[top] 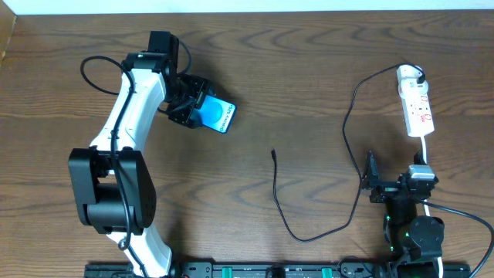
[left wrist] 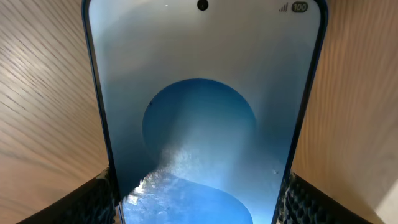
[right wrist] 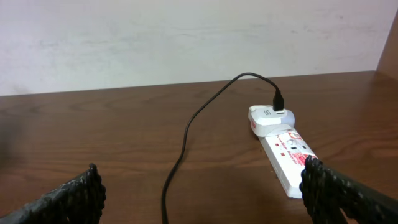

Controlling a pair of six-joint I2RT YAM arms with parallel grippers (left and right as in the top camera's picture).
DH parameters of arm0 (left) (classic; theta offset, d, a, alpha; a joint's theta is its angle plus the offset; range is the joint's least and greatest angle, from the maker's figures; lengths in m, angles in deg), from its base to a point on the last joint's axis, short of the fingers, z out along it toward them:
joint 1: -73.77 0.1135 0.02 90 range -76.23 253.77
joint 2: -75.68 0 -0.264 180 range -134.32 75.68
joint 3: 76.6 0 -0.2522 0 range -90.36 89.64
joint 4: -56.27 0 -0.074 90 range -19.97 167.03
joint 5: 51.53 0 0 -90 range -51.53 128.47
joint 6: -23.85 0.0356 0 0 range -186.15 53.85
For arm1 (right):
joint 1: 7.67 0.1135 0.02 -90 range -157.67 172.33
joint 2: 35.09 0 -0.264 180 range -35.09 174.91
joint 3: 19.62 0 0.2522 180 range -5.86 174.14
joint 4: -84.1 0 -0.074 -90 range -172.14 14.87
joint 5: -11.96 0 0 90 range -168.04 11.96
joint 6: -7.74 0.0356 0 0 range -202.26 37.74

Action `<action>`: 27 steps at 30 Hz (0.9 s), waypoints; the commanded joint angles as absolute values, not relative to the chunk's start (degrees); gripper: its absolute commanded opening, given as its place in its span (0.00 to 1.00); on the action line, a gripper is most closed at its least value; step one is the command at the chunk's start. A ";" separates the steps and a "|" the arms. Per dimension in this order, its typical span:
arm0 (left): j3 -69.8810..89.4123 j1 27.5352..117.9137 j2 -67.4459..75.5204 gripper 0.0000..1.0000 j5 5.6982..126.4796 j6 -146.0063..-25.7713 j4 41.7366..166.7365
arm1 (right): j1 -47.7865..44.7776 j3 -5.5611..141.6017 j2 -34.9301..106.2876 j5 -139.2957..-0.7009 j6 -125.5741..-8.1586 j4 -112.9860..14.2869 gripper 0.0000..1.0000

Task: Plug charger to phone and switch on socket
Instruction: 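Rotate the held phone with the left gripper toward the table center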

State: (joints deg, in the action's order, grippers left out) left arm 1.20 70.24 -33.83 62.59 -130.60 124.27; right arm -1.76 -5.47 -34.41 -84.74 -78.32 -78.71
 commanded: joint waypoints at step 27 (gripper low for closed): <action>0.70 70.33 -31.97 0.07 49.13 -130.93 121.84 | -1.58 -5.54 -34.78 -86.69 -77.84 -78.67 0.99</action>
State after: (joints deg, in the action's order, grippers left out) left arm 1.20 70.24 -33.83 50.11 -130.64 122.00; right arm -1.76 -5.47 -34.41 -85.44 -78.32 -78.78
